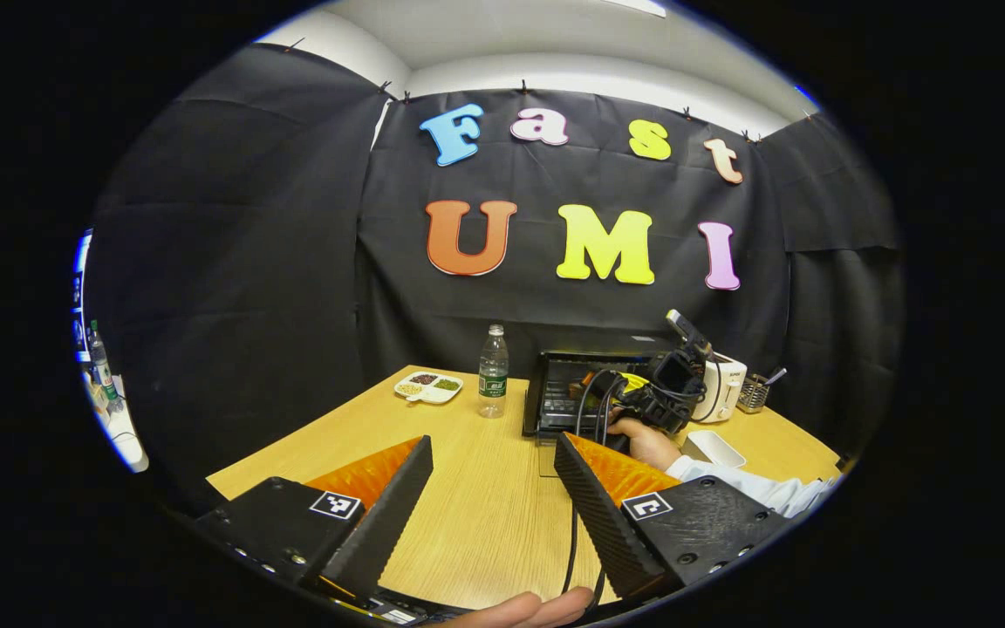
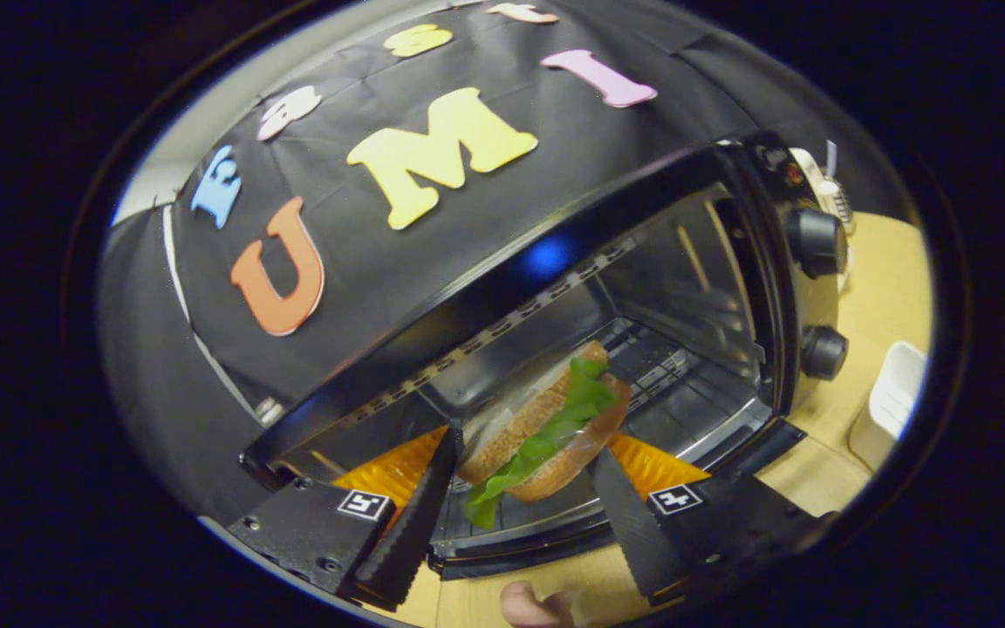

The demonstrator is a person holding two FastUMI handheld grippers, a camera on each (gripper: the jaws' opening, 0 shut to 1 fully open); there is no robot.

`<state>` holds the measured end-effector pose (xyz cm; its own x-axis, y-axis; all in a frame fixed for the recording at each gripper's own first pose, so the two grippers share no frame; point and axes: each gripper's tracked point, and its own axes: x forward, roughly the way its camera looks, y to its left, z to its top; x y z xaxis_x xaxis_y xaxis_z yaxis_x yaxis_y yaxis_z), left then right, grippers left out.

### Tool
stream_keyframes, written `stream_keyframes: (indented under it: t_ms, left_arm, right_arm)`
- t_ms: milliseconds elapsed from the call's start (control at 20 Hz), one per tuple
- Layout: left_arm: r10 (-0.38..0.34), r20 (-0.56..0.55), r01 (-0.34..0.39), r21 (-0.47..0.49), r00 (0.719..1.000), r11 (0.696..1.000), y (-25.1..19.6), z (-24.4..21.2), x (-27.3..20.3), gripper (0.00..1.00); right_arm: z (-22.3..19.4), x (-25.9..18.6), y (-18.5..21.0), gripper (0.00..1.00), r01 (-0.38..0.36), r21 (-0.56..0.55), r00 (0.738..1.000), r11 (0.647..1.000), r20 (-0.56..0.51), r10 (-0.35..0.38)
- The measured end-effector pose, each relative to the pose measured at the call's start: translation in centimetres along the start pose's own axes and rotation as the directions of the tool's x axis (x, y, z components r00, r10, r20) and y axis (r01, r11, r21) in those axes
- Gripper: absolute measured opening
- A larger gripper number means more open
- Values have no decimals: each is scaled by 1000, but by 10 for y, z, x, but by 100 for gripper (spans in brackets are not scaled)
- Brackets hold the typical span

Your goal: Open the electric oven with the left hand, put the food in, and close the electric oven.

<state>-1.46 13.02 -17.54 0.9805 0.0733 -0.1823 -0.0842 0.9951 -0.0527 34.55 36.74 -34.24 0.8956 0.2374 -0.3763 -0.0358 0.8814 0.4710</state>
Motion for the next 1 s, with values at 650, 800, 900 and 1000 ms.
stream_keyframes:
  t_ms: [650, 800, 900, 1000]
  left_arm:
    - [6, -44, -5, 27, 999, 1000, -10, -15, 6, 93]
    - [4, -61, -2, 27, 998, 1000, -14, -20, 6, 93]
    - [1, -58, 1, 37, 998, 999, -17, -20, 6, 93]
    - [-6, -57, 9, 42, 998, 999, -20, -19, 6, 93]
  right_arm:
    - [-31, -30, -11, 100, -37, -381, 927, 924, -357, -110]
    - [-33, -51, -12, 100, -59, -372, 901, 926, -419, -111]
    - [-34, -66, -12, 100, -83, -358, 888, 930, -451, -95]
    - [-25, -86, -13, 100, -102, -357, 892, 928, -446, -74]
